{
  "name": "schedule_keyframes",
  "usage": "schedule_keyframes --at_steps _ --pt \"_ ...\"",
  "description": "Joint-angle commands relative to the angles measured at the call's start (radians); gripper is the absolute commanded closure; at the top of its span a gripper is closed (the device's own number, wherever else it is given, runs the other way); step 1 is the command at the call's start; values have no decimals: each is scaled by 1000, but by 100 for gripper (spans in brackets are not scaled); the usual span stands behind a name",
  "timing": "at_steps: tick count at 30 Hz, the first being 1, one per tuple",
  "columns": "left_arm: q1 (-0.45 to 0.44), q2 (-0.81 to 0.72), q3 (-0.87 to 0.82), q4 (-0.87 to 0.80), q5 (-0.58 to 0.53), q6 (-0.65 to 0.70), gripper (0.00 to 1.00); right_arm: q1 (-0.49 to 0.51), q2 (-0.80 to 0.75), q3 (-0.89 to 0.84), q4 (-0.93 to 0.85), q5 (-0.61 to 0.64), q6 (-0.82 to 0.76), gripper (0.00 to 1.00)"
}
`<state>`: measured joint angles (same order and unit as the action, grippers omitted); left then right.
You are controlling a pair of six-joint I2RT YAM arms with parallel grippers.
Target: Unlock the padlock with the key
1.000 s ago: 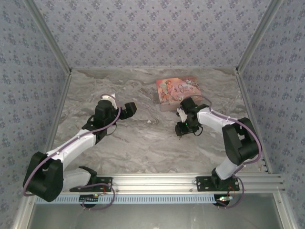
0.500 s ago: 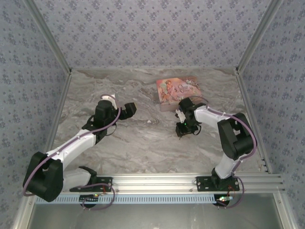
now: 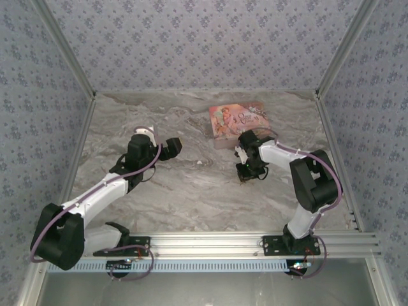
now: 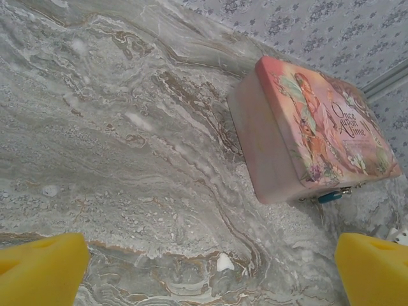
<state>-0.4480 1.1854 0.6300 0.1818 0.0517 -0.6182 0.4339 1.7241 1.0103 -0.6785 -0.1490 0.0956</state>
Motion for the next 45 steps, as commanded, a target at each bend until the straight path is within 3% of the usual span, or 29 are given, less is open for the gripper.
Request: schedule_keyframes --at_steps 1,5,10,15,20,25,29,33,39,45 --pt "-7 -24 27 -18 -21 17 0 23 9 -32 -24 -56 16 93" --pt "-8 -35 29 -29 -31 20 1 13 -50 -54 -5 -66 45 100" --pt "-8 -53 27 -35 -29 -1 0 -56 -190 -149 132 -171 157 100" --pt "-9 -64 27 -27 5 -75 1 -115 -356 -268 351 -284 375 100" --pt "-47 -43 29 32 51 -172 1 -126 -496 -340 563 -294 620 100" --pt "-95 32 52 121 115 -402 1 -116 -571 -325 693 -253 785 100" --pt "-124 118 113 131 174 -600 3 -83 -569 -251 698 -240 772 100" --pt "-135 183 154 174 224 -834 11 -49 -544 -206 708 -228 737 100" --pt "-159 222 154 246 214 -1167 29 -1 -480 -186 792 -237 730 100" --pt "-204 262 121 300 204 -1478 41 51 -406 -154 843 -222 722 100"
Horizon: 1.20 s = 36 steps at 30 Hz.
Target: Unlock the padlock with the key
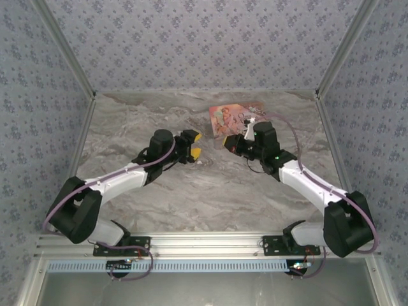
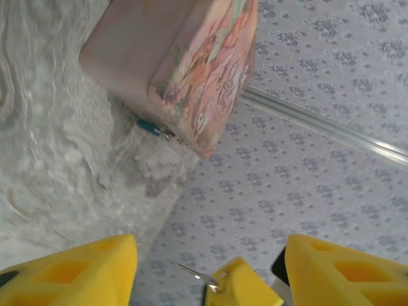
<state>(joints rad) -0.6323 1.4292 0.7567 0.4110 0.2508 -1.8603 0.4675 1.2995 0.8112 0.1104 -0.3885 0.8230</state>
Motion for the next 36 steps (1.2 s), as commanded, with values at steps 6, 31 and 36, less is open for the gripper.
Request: schedule_keyframes --at_steps 6,31,36 --pt "-51 65 -14 162 -8 -364 44 60 79 70 97 23 5 100" --pt "-60 118 -10 225 6 -458 58 112 130 101 137 -6 13 100" --pt "-60 120 -14 227 6 -464 62 115 119 92 134 -3 17 100"
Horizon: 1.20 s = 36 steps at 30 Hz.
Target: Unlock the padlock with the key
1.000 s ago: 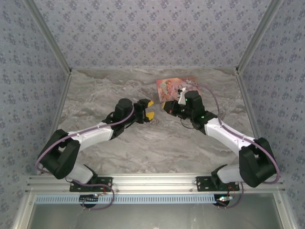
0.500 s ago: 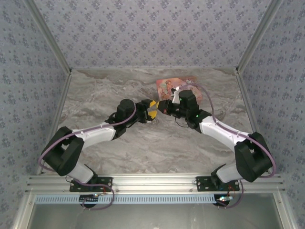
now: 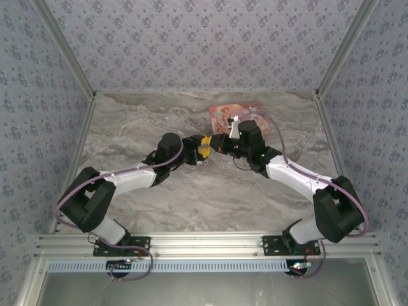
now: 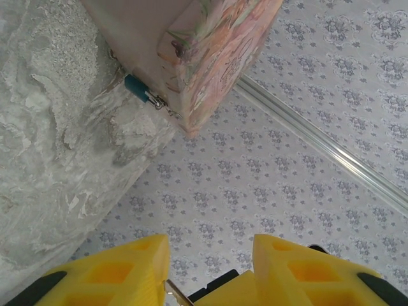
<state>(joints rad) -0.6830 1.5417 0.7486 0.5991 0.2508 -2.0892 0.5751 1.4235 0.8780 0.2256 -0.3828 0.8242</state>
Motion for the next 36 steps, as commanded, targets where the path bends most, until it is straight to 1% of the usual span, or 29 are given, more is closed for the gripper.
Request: schedule_keyframes --at_steps 1,2,7,18,23,26,28,29,32,33,35,36 --pt "-9 8 -6 39 6 -237 64 7 -8 25 18 -6 16 100" --pt "-10 8 -6 39 5 -238 64 6 -11 23 16 -4 16 100" --pt "-10 11 -9 39 6 -241 74 7 -25 12 10 8 15 100" --pt "-9 14 -9 36 10 -244 81 5 -46 -2 -1 22 13 100" --pt "-9 14 -9 36 10 -246 86 2 -48 -5 -4 22 12 100" --pt "-10 14 -9 36 9 -246 91 2 -51 -8 -4 24 12 100" --pt "-8 15 -8 36 10 -236 97 -1 -54 -10 -6 24 12 100" --pt "-8 16 -6 35 11 -227 100 -1 -56 -13 -6 25 15 100" --pt "1 14 15 8 27 -149 100 -10 -68 -23 -7 23 12 100" --pt "7 10 29 -9 33 -101 100 -13 -75 -27 -8 19 11 99" --pt "21 -5 58 -60 28 3 100 -24 -90 -43 -1 11 3 94" --pt "23 -17 75 -94 14 65 100 -31 -97 -54 5 3 0 90"
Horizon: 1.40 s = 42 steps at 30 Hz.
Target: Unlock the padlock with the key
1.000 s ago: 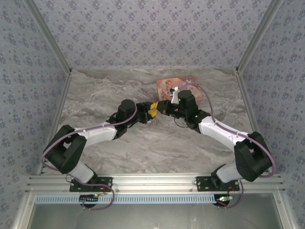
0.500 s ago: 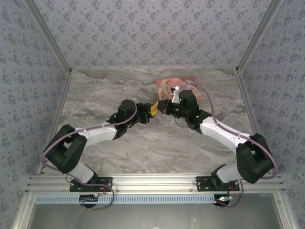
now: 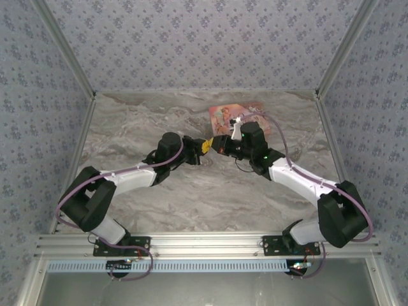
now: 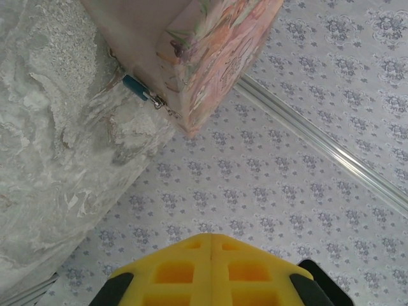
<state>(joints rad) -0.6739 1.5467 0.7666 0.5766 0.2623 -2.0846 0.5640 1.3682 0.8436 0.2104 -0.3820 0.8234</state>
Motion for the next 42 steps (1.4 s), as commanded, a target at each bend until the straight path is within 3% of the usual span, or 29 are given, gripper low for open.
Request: schedule_keyframes --at_steps 1,5,9,13,16,24,42 --pt "16 -35 77 -111 -17 126 100 -29 -52 -32 36 -9 1 85" --pt "19 -88 165 -261 -94 386 100 -65 -95 -77 108 -72 0 69" --pt "8 -154 274 -427 -214 745 100 -115 -144 -119 220 -161 7 58" --pt "-52 -227 304 -423 -353 1085 100 -153 -174 -143 349 -263 13 52" --pt "-70 -261 295 -363 -354 1230 100 -167 -172 -147 474 -328 57 50" --pt "-89 -290 263 -185 -270 1352 100 -130 -140 -79 638 -400 120 48" --pt "-93 -269 261 -132 -232 1301 100 -77 -28 24 619 -383 125 55"
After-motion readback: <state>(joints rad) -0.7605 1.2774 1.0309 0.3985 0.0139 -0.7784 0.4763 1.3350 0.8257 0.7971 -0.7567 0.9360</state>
